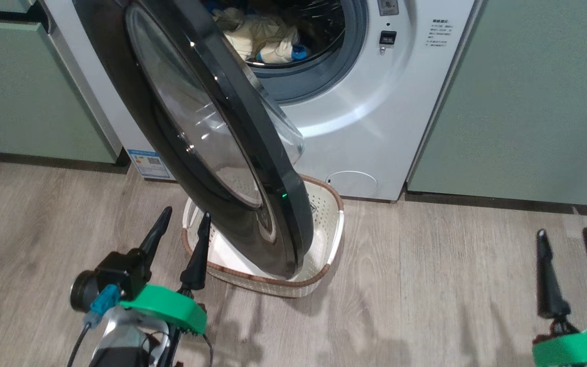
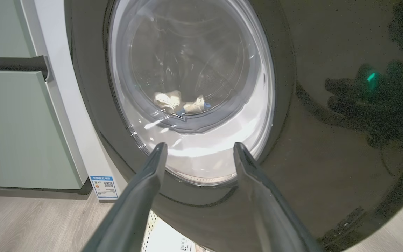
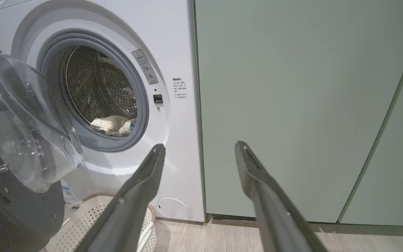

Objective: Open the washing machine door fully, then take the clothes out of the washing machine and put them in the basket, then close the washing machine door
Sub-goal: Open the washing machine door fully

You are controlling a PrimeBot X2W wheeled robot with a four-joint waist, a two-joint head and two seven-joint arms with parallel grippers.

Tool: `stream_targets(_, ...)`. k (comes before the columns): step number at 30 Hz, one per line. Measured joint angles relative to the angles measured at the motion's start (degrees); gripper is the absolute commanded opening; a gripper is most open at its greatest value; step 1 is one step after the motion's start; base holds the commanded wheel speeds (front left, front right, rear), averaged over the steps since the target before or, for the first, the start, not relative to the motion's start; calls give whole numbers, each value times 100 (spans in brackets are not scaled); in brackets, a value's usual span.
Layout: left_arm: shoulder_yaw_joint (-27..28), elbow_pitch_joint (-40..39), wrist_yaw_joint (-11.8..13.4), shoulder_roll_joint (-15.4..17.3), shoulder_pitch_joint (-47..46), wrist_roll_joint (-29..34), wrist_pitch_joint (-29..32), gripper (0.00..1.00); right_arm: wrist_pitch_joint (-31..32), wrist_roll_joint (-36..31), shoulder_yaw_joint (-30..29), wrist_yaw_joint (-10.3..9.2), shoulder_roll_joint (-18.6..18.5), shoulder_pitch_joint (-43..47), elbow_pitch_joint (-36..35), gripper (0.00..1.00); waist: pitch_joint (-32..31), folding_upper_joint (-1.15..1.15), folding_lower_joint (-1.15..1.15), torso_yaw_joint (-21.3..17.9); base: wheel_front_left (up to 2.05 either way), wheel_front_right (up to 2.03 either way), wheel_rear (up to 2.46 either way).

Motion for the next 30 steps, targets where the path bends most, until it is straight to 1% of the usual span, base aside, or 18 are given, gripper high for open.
stream_targets(3,7,-2,0,1,0,0,0,100,0,-188,-29,0,79,92,140,100,16,0,0,1,0,0,0)
stream_targets(7,21,-2,1,1,0,0,0,100,0,-230,-96,0,183,244,344,100,33,0,0,-7,0,0,0)
stream_targets(18,48,7,1,1,0,-1,0,100,0,-255,-169,0,268,235,355,100,39,0,0,-39,0,0,0)
stream_targets(20,48,26,0,2,0,-1,0,2,0,-254,-179,0,272,235,354,100,42,0,0,-37,0,0,0)
stream_targets(21,47,43,0,3,0,-1,0,0,0,-254,-191,0,280,235,353,100,45,0,0,-35,0,0,0)
stream_targets(30,45,60,-2,18,-3,-8,0,0,0,-255,-308,0,331,231,367,100,75,0,0,-27,0,0,0)
